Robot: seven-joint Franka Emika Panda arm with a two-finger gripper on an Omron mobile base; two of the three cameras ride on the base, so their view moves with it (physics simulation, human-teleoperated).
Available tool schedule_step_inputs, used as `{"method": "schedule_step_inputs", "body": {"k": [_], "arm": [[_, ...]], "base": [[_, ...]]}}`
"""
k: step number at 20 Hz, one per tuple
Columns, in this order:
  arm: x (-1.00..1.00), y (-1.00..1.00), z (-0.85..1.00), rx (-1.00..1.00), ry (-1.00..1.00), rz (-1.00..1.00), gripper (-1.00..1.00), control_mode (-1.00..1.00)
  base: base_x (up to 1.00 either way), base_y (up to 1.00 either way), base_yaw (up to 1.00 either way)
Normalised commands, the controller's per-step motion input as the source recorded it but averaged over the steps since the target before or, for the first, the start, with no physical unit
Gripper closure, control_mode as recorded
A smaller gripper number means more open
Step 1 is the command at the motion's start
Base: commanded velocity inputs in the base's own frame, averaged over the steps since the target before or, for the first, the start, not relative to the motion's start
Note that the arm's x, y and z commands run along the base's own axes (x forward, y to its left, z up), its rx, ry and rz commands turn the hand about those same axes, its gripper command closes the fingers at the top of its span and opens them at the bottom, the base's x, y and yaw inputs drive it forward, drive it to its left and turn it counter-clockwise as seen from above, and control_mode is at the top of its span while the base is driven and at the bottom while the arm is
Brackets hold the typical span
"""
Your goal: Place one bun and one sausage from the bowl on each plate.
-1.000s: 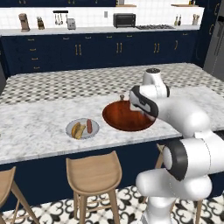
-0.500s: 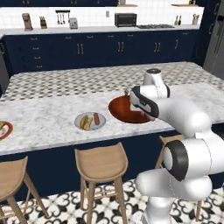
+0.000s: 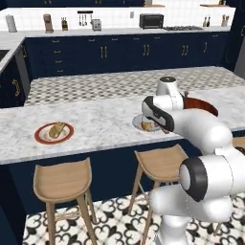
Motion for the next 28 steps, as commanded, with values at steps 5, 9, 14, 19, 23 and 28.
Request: {"method": "schedule_step_inputs", "body": {"k": [5,9,14,19,23,28], "arm": [[0.00,0.00,0.00,0.00,0.00,0.00,1.00,1.00],[0.00,0.00,0.00,0.00,0.00,0.00,1.00,1.00],[0.00,0.00,0.00,0.00,0.00,0.00,1.00,1.00],[0.00,0.00,0.00,0.00,0.00,0.00,1.00,1.00],[0.00,0.00,0.00,0.00,0.00,0.00,1.00,1.00],[0.00,0.00,0.00,0.00,0.00,0.00,1.00,1.00]], "base": [[0.44,1.00,0.00],[0.41,1.00,0.00],[0.33,0.97,0.00],[0.12,0.74,0.00],[0.26,0.00,0.00],[0.49,0.00,0.00]]}}
